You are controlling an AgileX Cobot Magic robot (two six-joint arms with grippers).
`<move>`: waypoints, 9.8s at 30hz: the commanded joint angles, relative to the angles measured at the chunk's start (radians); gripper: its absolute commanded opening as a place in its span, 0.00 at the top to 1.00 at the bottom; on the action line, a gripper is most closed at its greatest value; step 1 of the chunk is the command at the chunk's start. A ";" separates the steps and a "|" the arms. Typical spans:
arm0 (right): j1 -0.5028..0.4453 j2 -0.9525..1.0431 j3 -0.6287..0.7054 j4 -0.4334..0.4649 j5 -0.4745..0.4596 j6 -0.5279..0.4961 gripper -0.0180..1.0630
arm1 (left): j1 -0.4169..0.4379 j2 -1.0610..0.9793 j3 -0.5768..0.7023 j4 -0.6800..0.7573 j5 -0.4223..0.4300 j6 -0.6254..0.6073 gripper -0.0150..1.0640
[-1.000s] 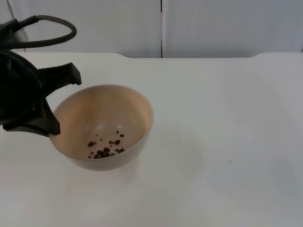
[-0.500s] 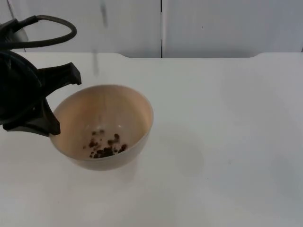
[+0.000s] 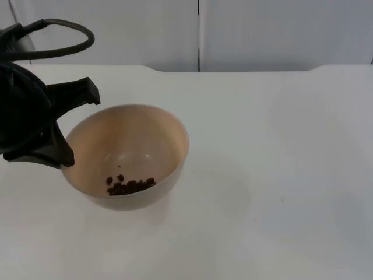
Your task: Pick up the bowl with the left hand and pour the coffee beans from the cup into the bowl with the right hand.
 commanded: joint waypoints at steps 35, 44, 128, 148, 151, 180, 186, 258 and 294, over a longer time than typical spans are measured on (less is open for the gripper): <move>-0.178 -0.126 0.002 0.711 -0.005 0.049 0.98 | 0.002 -0.010 0.003 -0.022 -0.017 -0.005 0.99; -0.287 -0.152 0.002 0.953 -0.044 0.050 0.98 | 0.002 -0.010 0.003 -0.022 -0.014 -0.005 0.99; -0.681 -0.111 1.022 0.698 -0.836 0.855 0.98 | 0.002 0.182 0.003 0.267 -0.149 -0.005 0.99; -0.681 -0.117 1.022 0.698 -0.833 0.871 0.50 | 0.002 0.182 0.003 0.290 -0.158 -0.005 0.38; -0.681 -0.117 1.022 0.698 -0.834 0.889 0.39 | 0.002 0.172 0.003 0.291 -0.163 -0.005 0.38; -0.676 -1.132 1.022 0.910 -0.702 0.424 0.33 | 0.002 -0.625 0.003 0.290 -0.137 0.052 0.38; -0.676 -1.274 1.022 0.917 -0.570 0.421 0.33 | 0.002 -0.767 0.003 0.290 -0.118 0.054 0.38; -0.676 -2.043 1.212 1.571 0.003 -0.139 0.33 | 0.002 -1.492 0.232 0.299 0.512 0.237 0.38; -0.676 -2.043 1.352 1.587 -0.068 -0.155 0.33 | 0.002 -1.492 0.272 0.317 0.522 0.222 0.38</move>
